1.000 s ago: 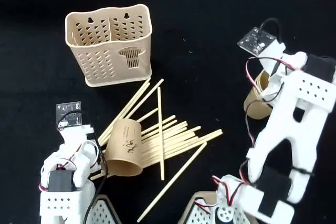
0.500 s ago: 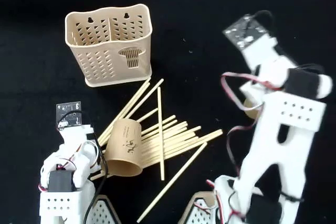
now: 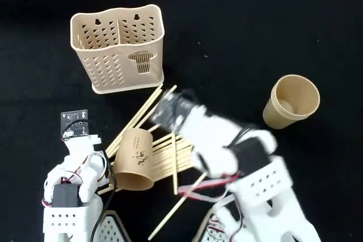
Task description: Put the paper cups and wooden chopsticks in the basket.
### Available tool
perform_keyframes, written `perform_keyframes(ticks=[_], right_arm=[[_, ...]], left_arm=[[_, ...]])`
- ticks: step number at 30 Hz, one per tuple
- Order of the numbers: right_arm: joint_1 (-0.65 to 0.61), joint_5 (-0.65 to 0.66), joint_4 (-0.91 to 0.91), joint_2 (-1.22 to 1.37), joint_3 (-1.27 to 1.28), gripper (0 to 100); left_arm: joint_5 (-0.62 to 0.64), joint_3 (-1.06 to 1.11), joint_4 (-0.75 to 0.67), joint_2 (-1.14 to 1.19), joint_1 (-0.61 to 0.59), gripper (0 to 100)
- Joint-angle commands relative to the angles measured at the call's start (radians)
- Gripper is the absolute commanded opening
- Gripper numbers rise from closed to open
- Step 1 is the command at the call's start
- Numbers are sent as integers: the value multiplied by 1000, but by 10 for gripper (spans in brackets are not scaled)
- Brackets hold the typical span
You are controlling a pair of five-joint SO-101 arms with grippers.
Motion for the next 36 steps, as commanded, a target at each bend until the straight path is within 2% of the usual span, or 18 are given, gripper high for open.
perform_keyframes(ticks=[1, 6, 14, 19, 22, 29, 36], right_arm=[[-158, -103, -89, -42, 81, 217], [-292, -216, -170, -47, 127, 217], [-531, -342, -80, -48, 12, 222], [-635, -408, -106, -42, 27, 307], [-641, -408, -198, -41, 97, 302], [-621, -408, -572, -44, 343, 284], [-462, -400, -655, -42, 415, 283]], left_arm=[[-2, 16, 5, -5, 4, 32], [-2, 16, 5, -5, 4, 32], [-2, 16, 5, -5, 4, 32], [-2, 16, 5, -5, 4, 32], [-2, 16, 5, -5, 5, 32], [-2, 16, 5, -5, 7, 32], [-2, 16, 5, -5, 7, 32]])
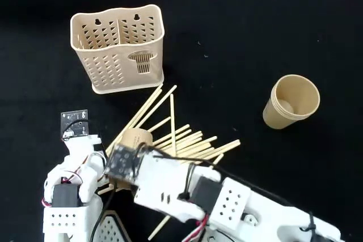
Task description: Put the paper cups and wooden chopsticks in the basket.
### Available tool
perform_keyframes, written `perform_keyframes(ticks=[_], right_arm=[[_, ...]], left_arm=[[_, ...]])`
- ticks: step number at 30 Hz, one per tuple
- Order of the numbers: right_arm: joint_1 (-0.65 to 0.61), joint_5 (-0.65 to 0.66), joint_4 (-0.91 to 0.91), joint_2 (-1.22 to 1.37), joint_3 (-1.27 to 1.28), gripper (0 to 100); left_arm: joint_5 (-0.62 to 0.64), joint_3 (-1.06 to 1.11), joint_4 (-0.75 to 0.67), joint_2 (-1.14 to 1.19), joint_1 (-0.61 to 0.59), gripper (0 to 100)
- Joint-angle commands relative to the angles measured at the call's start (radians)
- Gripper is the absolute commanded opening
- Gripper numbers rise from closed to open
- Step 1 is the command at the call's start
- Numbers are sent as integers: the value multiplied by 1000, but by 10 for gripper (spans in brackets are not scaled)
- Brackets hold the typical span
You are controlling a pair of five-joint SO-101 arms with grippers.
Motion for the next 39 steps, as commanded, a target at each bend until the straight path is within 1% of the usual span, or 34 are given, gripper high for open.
perform_keyframes(ticks=[1, 3, 4, 9, 12, 17, 23, 24, 27, 31, 34, 39], right_arm=[[94, 0, -44, -8, 16, 282], [129, 0, -48, -8, 33, 268], [140, 2, -48, -10, 41, 240], [190, 2, -48, -16, 38, 17], [216, 3, -20, -16, 7, 20], [285, 146, 97, -16, -105, 12], [420, 164, 275, -16, -335, 12], [456, 175, 302, -16, -384, 12], [582, 270, 373, -16, -524, 12], [778, 356, 476, -7, -722, 12], [959, 408, 537, -7, -832, 12], [1281, 508, 551, -5, -944, 12]], left_arm=[[-2, 16, 5, -5, 7, 32], [-2, 16, 5, -5, 5, 32], [-2, 16, 5, -5, 4, 32], [-2, 16, 5, -5, 4, 32], [-2, 16, 5, -5, 4, 32], [-2, 16, 5, -5, 4, 32], [-2, 16, 5, -5, 4, 32], [-2, 16, 5, -5, 4, 32], [-2, 16, 5, -5, 4, 32], [-2, 16, 5, -5, 4, 32], [-2, 16, 5, -5, 4, 32], [-2, 16, 5, -5, 4, 32]])
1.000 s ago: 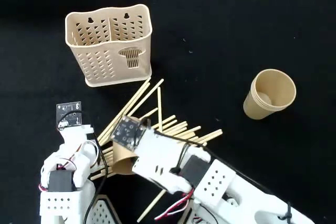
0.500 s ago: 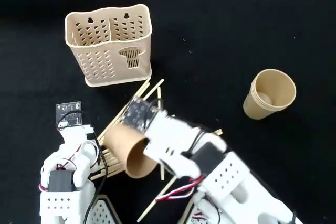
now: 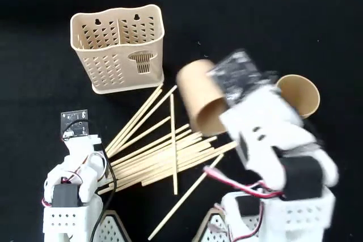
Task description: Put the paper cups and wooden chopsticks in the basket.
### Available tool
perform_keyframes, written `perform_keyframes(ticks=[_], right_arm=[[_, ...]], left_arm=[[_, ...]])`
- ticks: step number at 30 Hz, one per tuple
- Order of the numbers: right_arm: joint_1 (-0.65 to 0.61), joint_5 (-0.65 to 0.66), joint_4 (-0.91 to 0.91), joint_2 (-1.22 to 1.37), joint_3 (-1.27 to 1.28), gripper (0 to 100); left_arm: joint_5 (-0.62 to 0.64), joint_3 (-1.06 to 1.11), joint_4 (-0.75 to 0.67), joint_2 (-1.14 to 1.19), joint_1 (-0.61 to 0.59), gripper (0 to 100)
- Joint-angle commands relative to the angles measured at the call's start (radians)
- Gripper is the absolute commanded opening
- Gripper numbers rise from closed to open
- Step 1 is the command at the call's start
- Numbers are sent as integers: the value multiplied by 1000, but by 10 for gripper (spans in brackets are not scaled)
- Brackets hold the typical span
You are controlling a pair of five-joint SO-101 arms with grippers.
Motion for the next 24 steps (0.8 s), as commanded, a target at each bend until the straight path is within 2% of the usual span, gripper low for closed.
perform_keyframes(ticks=[1, 4, 9, 12, 20, 24], right_arm=[[229, 72, 6, -5, -104, 12], [358, 120, 0, 4, -116, 12], [514, 124, -44, 147, -163, 12], [535, 120, -3, 282, -266, 12], [539, 69, 324, 638, -750, 12], [594, 32, 338, 779, -865, 12]], left_arm=[[-2, 16, 5, -5, 4, 32], [-2, 16, 5, -5, 5, 32], [-2, 16, 5, -5, 4, 32], [-2, 16, 5, -5, 4, 32], [-2, 16, 5, -5, 4, 32], [-2, 16, 5, -5, 5, 32]])
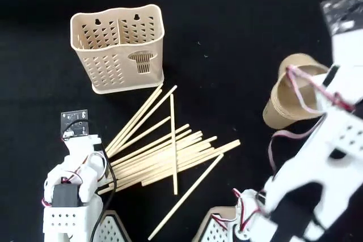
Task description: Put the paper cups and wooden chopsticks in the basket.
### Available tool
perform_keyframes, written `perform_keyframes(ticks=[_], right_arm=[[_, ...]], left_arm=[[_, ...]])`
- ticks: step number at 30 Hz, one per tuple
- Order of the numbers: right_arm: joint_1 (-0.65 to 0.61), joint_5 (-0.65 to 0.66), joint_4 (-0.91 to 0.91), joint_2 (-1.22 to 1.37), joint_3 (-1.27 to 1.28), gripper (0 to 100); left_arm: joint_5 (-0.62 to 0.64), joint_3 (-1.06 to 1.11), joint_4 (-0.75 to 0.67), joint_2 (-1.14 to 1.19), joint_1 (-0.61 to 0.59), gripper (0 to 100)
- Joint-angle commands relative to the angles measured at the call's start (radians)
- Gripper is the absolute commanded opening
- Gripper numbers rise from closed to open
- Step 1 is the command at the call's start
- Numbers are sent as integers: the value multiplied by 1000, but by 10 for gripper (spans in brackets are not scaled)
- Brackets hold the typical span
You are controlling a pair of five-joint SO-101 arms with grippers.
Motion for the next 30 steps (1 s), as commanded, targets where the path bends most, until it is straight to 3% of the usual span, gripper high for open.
perform_keyframes(ticks=[1, 13, 19, 30], right_arm=[[55, -28, 18, 101, -119, 12], [61, -35, 18, 19, -110, 12], [55, -28, 15, -107, 99, 12], [61, -32, -77, -110, 286, 12]], left_arm=[[-2, 16, 5, -5, 5, 32], [-2, 16, 5, -5, 5, 32], [-2, 16, 5, -5, 4, 32], [-2, 16, 5, -5, 4, 32]])
